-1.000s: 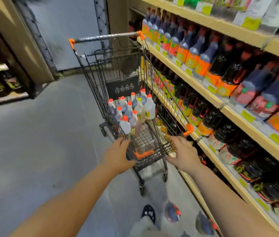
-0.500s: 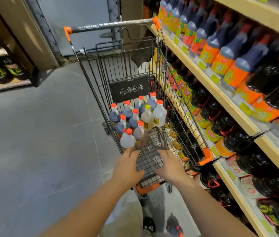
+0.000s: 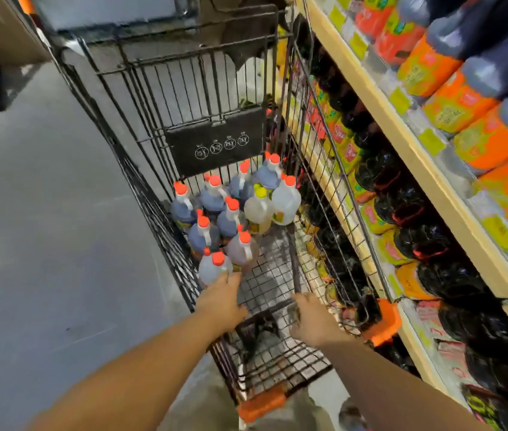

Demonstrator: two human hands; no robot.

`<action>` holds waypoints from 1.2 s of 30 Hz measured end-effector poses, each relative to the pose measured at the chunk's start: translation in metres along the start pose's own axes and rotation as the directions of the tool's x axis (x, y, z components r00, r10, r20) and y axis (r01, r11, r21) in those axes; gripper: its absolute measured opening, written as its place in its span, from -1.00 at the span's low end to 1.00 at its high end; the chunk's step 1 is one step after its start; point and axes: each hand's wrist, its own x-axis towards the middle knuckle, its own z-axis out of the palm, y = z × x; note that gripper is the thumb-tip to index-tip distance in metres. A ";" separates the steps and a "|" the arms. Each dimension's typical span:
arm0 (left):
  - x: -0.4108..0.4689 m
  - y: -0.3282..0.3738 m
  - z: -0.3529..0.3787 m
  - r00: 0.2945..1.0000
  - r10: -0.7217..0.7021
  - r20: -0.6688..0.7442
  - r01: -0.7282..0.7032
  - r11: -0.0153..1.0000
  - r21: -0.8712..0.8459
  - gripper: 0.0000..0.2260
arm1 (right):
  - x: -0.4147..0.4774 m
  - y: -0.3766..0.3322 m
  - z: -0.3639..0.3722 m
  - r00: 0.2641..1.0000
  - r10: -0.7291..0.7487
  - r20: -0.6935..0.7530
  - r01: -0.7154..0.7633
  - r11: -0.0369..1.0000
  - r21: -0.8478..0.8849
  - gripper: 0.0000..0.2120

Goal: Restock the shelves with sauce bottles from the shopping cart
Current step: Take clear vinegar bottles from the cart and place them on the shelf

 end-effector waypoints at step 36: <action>0.008 0.025 -0.022 0.763 -0.606 0.223 0.294 0.019 -0.956 -0.75 | 0.135 -0.075 -0.042 0.981 -0.066 0.183 -0.060 0.793 0.606 -0.80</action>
